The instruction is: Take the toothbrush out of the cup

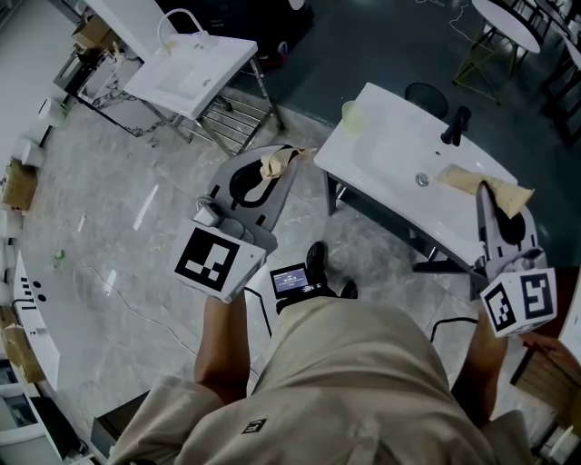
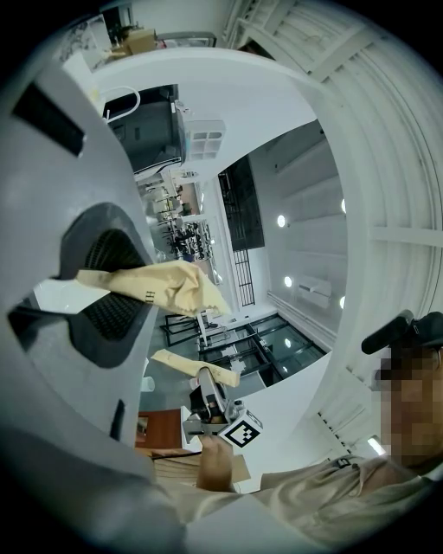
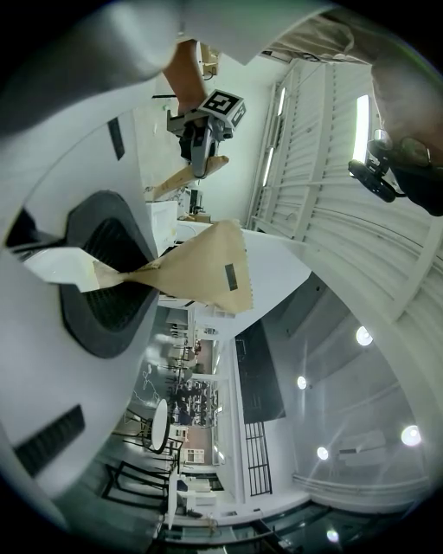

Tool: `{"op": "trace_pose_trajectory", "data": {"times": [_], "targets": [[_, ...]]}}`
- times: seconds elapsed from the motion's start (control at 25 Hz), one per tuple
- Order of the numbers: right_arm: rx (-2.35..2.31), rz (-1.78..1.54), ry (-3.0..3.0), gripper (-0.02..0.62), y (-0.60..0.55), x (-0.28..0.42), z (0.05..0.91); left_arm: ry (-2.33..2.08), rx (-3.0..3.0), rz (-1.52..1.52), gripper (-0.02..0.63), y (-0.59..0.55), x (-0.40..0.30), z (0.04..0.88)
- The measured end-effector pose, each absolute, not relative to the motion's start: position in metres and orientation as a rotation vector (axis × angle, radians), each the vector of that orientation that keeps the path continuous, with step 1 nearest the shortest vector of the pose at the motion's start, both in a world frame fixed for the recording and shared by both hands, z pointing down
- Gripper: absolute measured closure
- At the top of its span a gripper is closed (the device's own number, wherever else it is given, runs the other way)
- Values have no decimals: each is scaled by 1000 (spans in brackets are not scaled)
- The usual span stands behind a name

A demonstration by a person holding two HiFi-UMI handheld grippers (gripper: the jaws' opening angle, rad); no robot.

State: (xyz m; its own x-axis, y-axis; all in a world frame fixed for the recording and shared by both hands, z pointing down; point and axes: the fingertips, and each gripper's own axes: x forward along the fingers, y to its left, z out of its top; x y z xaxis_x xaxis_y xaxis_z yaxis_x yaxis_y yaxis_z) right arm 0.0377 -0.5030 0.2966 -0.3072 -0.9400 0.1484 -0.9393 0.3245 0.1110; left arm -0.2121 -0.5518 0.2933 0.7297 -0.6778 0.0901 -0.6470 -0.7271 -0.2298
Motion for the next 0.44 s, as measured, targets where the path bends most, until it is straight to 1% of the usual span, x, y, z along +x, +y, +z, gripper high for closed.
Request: {"op": "trace_pose_trajectory", "data": {"times": [0.44], "targets": [[1716,9,-2398,563,-512,37,303,1058,-2760,-254,574,-560,-210,300]]}}
